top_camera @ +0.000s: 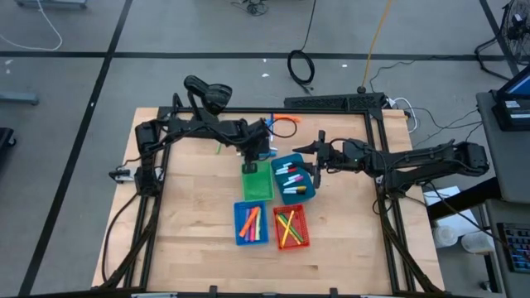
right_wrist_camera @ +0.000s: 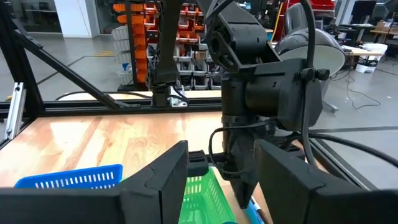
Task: Pick & Place Markers
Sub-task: Put the blue highlighter pen into the blue bin
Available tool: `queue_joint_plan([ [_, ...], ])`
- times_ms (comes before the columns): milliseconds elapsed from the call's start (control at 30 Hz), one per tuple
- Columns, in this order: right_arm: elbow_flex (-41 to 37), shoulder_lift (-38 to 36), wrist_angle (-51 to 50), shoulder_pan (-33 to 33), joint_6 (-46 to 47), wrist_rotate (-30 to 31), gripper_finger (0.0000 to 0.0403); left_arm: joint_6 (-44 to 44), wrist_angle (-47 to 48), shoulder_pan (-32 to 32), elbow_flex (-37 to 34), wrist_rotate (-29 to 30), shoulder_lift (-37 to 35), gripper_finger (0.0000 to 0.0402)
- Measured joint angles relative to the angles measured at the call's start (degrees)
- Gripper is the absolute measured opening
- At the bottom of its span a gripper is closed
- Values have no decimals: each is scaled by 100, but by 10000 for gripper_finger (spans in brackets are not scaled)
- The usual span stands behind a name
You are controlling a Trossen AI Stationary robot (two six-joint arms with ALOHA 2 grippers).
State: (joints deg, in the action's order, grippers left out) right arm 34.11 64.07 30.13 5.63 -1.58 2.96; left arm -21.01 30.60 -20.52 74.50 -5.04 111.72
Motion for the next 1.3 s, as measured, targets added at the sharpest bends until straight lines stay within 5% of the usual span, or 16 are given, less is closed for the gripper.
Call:
queue_joint_plan([
  [133,-1,0,2,0,-3,0,171,144,-72,-27,0,358,0,44],
  [600,-2,0,0,0,-13,-2,171,-157,-329,-238,-81,-503,0,163],
  [1300,-7,0,67,0,-55,-2,171,-31,-535,-410,-67,-509,474,119],
])
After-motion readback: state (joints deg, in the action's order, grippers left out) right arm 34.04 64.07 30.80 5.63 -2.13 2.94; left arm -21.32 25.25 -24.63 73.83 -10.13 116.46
